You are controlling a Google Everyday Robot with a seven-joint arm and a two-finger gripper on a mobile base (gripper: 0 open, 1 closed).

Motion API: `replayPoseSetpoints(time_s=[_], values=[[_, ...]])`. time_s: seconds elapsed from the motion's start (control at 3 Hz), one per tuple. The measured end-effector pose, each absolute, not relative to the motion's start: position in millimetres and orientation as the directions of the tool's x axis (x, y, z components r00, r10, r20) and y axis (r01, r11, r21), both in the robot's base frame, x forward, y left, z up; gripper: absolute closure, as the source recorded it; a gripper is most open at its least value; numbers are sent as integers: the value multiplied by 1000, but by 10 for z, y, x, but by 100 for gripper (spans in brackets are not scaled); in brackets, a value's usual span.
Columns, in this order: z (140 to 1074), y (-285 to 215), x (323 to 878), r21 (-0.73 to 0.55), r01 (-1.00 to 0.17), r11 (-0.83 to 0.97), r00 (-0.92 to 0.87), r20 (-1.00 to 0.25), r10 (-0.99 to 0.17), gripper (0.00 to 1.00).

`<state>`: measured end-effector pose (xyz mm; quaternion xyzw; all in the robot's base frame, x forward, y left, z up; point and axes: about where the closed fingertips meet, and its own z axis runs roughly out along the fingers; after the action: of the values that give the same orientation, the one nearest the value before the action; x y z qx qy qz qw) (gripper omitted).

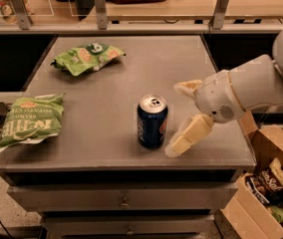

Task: Pick pepsi can

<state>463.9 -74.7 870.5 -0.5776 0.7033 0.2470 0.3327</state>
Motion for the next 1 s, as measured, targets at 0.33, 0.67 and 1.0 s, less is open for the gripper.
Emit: replayPoseSetpoints(time_s=[0.33,0.67,1.0], values=[[8596,-423,4718,-12,-989,149,-72,-833,-549,0],[8596,-141,4752,25,-997,76,-56,-899,-433,17],[8626,-21,4754,57,-998,32,-65,-933,-354,40]])
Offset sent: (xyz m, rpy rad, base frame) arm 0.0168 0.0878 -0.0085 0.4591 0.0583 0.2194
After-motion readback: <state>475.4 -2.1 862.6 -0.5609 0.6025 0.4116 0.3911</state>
